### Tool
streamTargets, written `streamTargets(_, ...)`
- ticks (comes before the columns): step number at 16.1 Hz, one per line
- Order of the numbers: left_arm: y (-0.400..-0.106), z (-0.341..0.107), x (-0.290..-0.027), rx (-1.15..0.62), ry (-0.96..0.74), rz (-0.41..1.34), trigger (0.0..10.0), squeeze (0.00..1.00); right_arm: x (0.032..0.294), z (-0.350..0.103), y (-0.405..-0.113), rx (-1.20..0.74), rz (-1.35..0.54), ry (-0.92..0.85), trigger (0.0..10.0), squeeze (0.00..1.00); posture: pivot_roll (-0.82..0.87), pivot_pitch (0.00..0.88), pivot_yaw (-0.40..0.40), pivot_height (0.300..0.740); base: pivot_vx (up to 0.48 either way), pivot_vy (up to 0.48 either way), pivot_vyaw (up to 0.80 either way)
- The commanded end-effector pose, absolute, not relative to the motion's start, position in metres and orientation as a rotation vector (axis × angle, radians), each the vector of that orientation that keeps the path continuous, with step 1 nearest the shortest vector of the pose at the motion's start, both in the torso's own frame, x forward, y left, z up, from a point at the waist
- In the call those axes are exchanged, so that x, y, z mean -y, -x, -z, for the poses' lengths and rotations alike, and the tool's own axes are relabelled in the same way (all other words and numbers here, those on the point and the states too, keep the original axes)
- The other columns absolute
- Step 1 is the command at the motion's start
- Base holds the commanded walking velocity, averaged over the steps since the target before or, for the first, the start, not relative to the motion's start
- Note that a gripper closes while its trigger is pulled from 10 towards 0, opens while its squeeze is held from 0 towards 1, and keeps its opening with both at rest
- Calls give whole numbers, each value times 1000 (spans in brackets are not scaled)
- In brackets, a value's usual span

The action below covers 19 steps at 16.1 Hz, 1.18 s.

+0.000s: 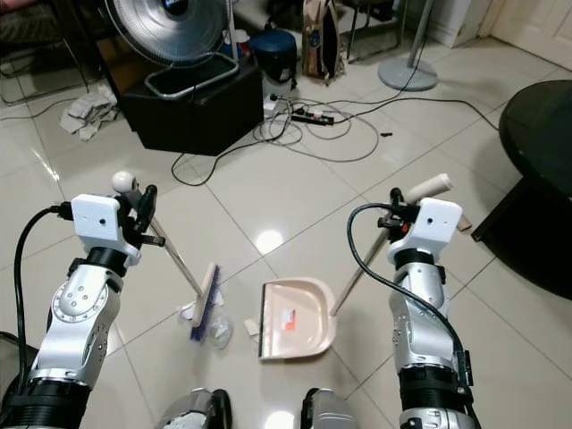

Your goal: Sweep floor

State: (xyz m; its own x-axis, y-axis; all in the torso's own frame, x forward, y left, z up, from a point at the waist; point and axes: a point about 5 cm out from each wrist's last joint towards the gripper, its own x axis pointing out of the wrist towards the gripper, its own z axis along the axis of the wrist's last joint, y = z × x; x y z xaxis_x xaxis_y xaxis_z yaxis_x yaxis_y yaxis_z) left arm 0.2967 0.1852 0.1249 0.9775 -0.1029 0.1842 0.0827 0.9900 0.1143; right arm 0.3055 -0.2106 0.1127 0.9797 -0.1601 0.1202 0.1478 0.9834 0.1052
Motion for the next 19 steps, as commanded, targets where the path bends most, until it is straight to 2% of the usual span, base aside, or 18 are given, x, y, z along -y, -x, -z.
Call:
streamTargets(1,-297,-131,-184,219,-119,98,10000,0,216,-118,-304,153,172,-91,10000,0,-26,157,36,740,0,-292,0)
streamTargets(8,-298,-131,-184,217,-126,100,10000,0,214,-116,-305,139,162,-89,10000,0,-24,164,38,740,0,-277,0)
streamTargets(10,-300,-129,-185,182,-84,90,10000,0,214,-115,-305,137,164,-89,10000,0,-24,165,40,740,0,0,0)
streamTargets(13,-302,-130,-187,180,-59,79,10000,0,213,-115,-305,137,165,-90,10000,0,-24,166,41,740,0,480,0)
streamTargets(19,-306,-132,-187,211,-97,65,10000,0,224,-119,-305,167,214,-52,10000,0,-29,168,38,740,0,0,0)
